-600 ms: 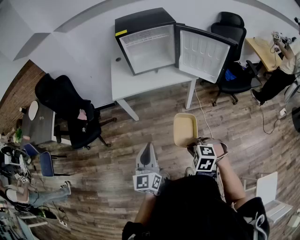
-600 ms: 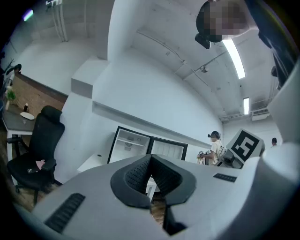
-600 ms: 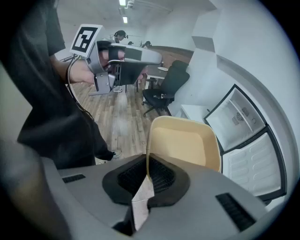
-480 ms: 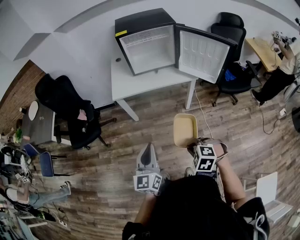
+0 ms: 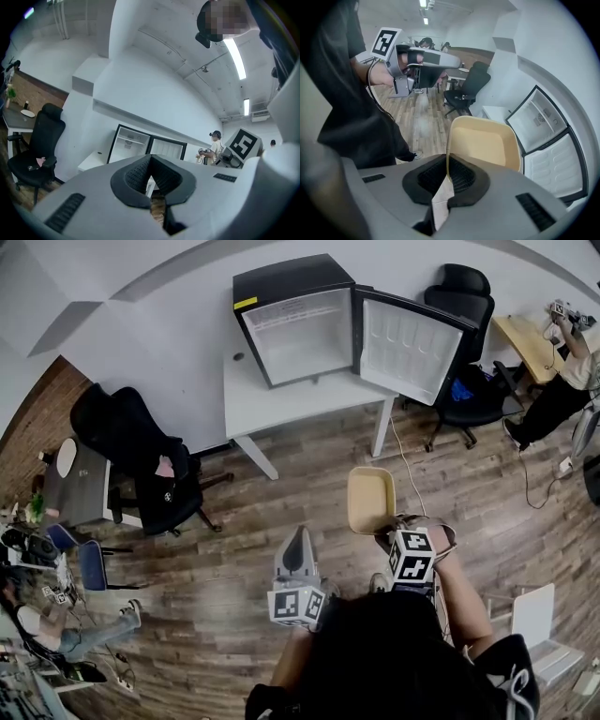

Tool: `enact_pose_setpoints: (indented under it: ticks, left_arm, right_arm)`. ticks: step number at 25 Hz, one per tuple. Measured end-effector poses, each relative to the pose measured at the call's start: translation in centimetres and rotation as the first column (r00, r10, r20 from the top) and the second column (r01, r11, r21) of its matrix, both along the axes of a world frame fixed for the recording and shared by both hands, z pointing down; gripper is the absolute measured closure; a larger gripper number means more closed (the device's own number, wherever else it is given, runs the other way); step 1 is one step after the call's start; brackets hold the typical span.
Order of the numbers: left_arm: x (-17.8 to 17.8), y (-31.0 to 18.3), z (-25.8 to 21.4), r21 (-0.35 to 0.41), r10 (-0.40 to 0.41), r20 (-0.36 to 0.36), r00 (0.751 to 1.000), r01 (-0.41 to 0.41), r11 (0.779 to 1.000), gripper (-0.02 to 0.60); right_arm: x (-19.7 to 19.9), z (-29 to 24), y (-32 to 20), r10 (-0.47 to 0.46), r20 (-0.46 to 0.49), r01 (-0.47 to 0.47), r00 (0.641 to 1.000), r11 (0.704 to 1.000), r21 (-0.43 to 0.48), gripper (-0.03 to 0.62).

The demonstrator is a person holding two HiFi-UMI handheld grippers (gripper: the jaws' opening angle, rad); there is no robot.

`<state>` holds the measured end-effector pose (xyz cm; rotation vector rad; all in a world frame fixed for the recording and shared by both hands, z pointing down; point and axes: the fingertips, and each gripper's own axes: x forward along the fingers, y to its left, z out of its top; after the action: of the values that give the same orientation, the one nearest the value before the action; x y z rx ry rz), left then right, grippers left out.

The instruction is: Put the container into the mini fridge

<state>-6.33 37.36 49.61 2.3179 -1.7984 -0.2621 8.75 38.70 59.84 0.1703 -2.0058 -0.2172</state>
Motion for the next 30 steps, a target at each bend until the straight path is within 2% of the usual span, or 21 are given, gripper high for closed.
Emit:
enact_pose_setpoints:
  ticks: [9, 19, 25, 30]
  left_arm:
    - [-2.4, 0.3, 0.0, -0.006, 0.015, -0.015, 1.000, -0.016, 1.000, 0.560]
    - [-5.4, -1.2, 1.0, -0.027, 0.089, 0.009, 0.996, -0.089, 0.996, 0.560]
    - [-4.6, -5.1, 1.0, -0.022, 0.096, -0.003, 0.995, -0.096, 0.995, 0.560]
    - [-3.0, -12.1, 1.0, -0.023, 0.073, 0.023, 0.997, -0.072, 0.997, 0.560]
  right_arm:
    - [-2.1, -0.3, 0.1, -0.048, -0.054, 0.049, 0.997, 0.999, 0.013, 0.565]
    - [-5.8, -0.4, -1.7, -0.053, -0.084, 0.055, 0.995, 0.998, 0.030, 0.565]
    - [-6.0, 0.0, -6.8, -0.069, -0.074, 0.071, 0.995, 0.997, 0.031, 0.565]
    - [-5.7, -0.1, -14.7, -0.106, -0.051, 0.108, 0.993, 0.992, 0.057, 0.565]
